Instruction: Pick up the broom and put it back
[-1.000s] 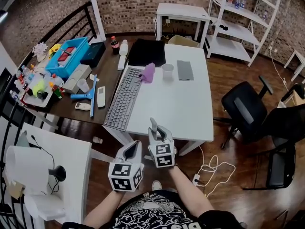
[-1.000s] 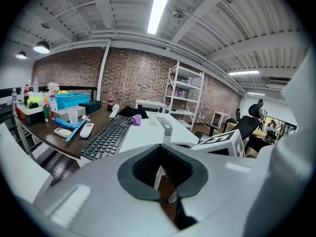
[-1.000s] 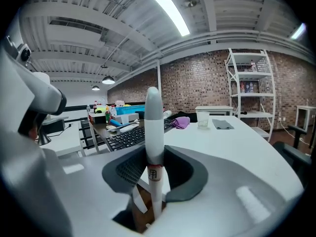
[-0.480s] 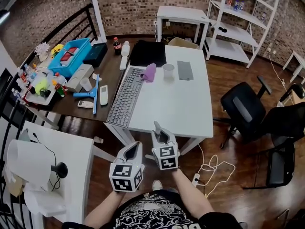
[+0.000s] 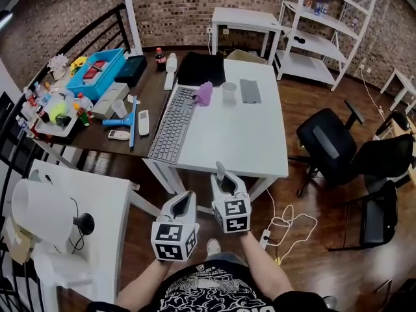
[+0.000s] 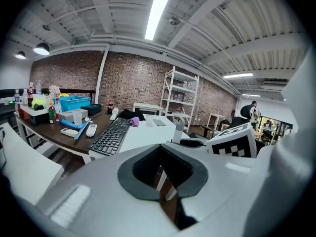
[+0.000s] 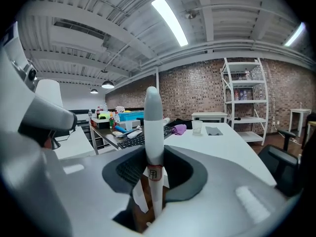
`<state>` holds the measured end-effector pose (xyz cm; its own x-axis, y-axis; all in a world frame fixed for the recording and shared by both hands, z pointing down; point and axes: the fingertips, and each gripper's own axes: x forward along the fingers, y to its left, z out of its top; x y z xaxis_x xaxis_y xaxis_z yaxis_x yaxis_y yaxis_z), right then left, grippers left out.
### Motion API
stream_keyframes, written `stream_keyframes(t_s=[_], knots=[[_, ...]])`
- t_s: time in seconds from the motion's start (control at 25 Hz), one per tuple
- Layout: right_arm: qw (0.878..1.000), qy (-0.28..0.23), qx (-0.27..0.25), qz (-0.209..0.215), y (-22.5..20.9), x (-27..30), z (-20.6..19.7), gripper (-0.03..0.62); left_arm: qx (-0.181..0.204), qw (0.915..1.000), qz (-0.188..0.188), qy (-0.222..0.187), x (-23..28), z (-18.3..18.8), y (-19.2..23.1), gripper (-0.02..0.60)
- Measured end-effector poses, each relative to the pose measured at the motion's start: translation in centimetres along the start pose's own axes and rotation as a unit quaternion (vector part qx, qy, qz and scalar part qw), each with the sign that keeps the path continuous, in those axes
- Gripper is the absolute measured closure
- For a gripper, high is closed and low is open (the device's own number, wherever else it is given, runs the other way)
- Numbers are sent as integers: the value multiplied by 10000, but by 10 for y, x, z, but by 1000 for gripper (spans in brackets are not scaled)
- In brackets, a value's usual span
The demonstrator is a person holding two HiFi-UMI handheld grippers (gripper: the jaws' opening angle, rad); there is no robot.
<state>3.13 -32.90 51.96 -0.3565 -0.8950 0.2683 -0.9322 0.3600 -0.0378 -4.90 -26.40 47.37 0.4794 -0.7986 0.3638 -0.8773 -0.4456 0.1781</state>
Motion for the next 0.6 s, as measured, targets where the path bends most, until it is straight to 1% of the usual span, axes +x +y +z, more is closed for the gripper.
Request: stream_keyframes(t_s=[0.28, 0.4, 0.52, 0.6], knots=[[9993, -371, 15, -78, 13, -51, 43, 497, 8, 9997, -135, -187, -28, 3, -12, 577], [9988, -485, -27, -84, 20, -74, 61, 497, 5, 9988, -223, -427, -41, 16, -19, 577], [9983, -572, -57, -135, 26, -99, 76, 497, 111, 9972, -316, -669, -54, 30, -30, 577], [9978, -636, -87, -191, 30, -115, 83, 497, 171, 9963, -368, -755, -60, 35, -37, 577]])
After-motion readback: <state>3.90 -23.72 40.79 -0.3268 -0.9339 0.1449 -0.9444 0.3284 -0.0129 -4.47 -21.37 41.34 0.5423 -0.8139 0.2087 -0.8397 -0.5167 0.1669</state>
